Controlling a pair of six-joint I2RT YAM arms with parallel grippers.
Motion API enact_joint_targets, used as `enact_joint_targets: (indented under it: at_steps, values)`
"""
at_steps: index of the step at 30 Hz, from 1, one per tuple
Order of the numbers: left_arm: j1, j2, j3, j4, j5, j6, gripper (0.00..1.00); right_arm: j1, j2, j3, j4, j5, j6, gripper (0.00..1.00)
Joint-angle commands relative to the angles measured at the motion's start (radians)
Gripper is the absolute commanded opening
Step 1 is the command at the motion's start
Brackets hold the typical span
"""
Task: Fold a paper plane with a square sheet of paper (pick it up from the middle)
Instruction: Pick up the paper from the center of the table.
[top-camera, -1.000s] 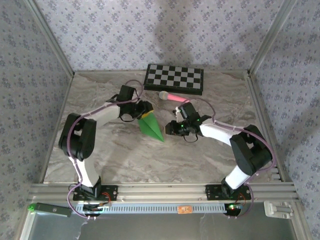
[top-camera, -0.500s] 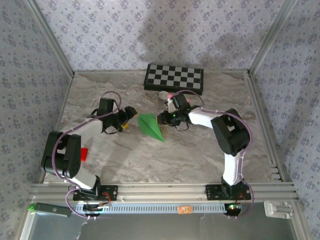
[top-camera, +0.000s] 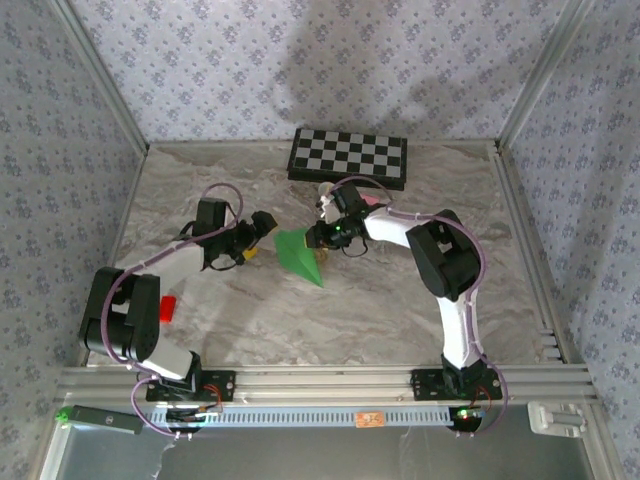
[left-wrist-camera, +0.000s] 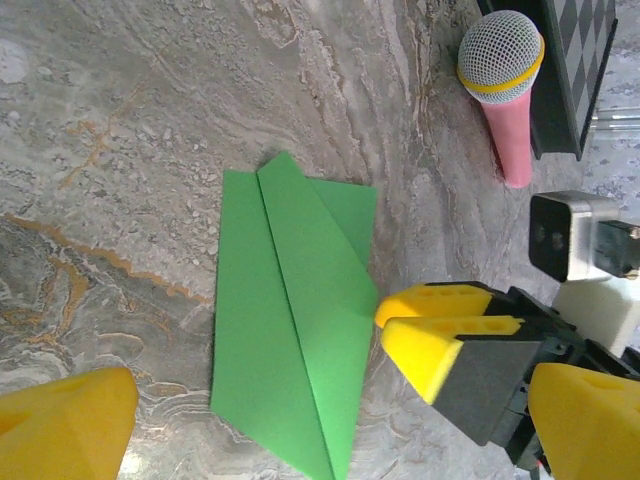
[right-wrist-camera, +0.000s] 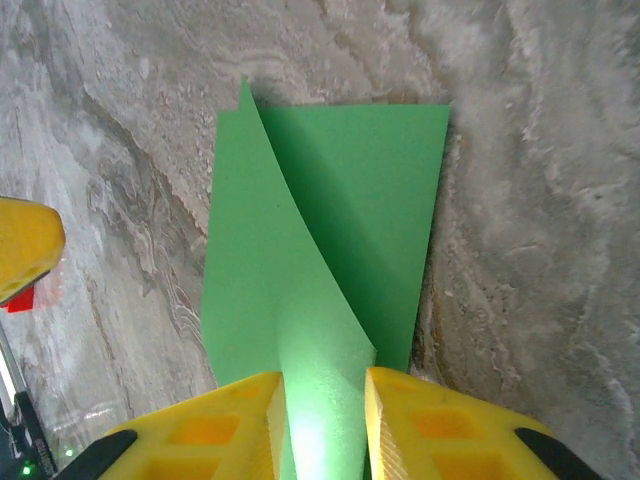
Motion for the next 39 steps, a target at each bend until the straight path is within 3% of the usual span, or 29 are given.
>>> enact_joint_targets:
  at_steps: [1, 11, 16, 26, 30, 39]
  values:
    - [0.004, -0.012, 0.0, 0.016, 0.029, 0.029, 1.0, 0.009, 0.012, 0.027, -0.029, -0.018, -0.028, 0.27]
    - [0.004, 0.008, 0.003, 0.016, 0.029, 0.015, 1.0, 0.007, -0.017, -0.015, 0.006, 0.059, 0.012, 0.31]
    - [0.002, 0.02, 0.01, 0.007, 0.032, 0.021, 1.0, 0.009, -0.018, -0.023, 0.029, 0.039, 0.018, 0.32]
    - [0.001, 0.025, 0.015, 0.004, 0.041, 0.022, 1.0, 0.026, 0.015, -0.005, 0.048, -0.038, 0.017, 0.21]
    - [0.001, 0.021, 0.015, 0.009, 0.052, 0.027, 1.0, 0.024, 0.005, -0.009, 0.067, -0.053, 0.024, 0.13]
    - [-0.01, -0.016, -0.016, 0.177, 0.187, 0.017, 0.98, -0.003, -0.127, -0.084, 0.247, -0.141, 0.136, 0.08]
